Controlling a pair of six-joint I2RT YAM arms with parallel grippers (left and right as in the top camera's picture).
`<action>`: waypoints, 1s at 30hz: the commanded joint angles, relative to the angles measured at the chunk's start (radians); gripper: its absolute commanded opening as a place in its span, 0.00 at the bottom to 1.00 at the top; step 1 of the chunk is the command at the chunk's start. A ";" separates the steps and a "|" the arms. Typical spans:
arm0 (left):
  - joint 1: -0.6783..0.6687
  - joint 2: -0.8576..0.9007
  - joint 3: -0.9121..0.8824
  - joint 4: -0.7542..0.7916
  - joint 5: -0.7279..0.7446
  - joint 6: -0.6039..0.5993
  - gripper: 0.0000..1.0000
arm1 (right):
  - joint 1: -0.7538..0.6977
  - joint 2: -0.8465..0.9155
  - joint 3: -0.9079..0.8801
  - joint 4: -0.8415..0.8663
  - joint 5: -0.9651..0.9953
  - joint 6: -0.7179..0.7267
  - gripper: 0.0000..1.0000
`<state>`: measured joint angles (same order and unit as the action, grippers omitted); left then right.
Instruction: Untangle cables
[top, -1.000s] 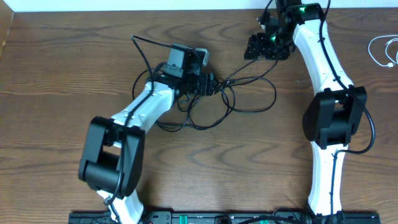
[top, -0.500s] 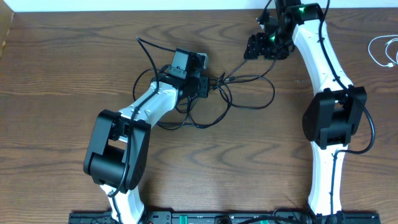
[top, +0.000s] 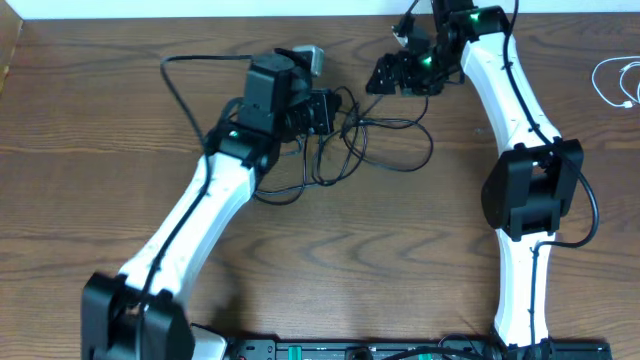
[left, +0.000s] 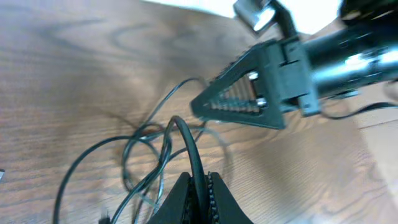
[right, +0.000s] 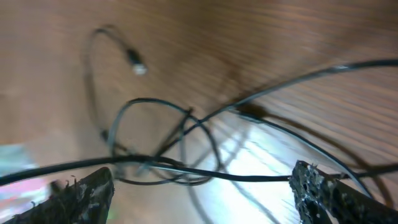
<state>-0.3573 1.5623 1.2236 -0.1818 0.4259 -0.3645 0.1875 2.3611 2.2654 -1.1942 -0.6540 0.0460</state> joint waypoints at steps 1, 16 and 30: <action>0.008 -0.052 0.021 0.006 0.019 -0.077 0.08 | -0.029 0.001 0.027 0.002 -0.169 -0.022 0.87; 0.082 -0.232 0.025 0.359 0.278 -0.137 0.08 | 0.037 0.001 0.027 -0.026 0.024 0.005 0.84; 0.172 -0.344 0.025 0.279 0.274 -0.138 0.08 | 0.061 0.001 0.027 -0.046 0.050 0.005 0.56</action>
<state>-0.2054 1.2156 1.2240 0.1101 0.6834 -0.4980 0.2325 2.3611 2.2723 -1.2343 -0.6064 0.0483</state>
